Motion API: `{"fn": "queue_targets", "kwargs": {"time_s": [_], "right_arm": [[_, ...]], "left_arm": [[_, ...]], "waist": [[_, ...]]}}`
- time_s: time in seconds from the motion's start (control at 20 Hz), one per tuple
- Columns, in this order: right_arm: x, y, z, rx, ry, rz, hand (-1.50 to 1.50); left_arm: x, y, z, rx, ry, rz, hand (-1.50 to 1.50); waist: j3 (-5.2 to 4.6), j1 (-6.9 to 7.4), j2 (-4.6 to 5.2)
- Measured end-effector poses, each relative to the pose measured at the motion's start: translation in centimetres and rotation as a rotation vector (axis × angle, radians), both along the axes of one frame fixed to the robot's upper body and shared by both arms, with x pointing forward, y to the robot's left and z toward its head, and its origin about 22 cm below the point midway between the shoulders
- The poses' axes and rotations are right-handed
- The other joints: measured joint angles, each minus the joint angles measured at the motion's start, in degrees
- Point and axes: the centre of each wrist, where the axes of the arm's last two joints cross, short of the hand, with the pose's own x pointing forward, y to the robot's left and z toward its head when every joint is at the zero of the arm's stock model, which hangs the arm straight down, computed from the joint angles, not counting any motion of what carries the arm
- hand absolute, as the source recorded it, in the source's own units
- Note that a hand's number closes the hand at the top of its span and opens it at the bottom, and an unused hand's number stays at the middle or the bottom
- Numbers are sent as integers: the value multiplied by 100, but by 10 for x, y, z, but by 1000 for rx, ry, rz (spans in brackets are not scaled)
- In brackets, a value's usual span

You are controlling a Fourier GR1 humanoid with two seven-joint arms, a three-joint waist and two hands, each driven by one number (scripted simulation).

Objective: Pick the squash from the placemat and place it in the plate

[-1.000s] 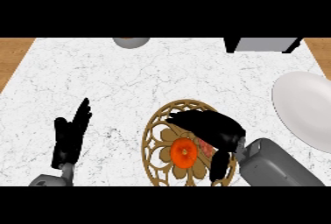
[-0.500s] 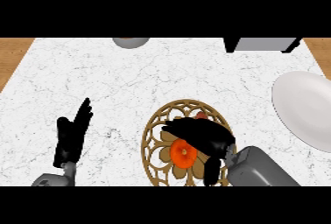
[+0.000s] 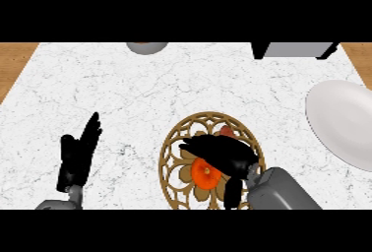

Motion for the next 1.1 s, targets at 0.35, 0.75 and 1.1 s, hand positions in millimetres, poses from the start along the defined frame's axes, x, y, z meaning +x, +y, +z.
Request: {"fn": "queue_targets", "kwargs": {"time_s": [0.35, 0.75, 1.1], "right_arm": [[4, -2, -20, -29, -14, 28, 150], [8, 0, -23, 11, -121, 52, 150], [27, -86, -22, 21, -236, -270, 150]], "left_arm": [[3, -1, 8, -7, -4, -3, 0], [3, 5, 14, -13, -2, -9, 0], [-2, 2, 9, -8, -4, 10, 0]], "waist": [[0, 5, 1], [0, 7, -6], [-15, -59, -58]]}}
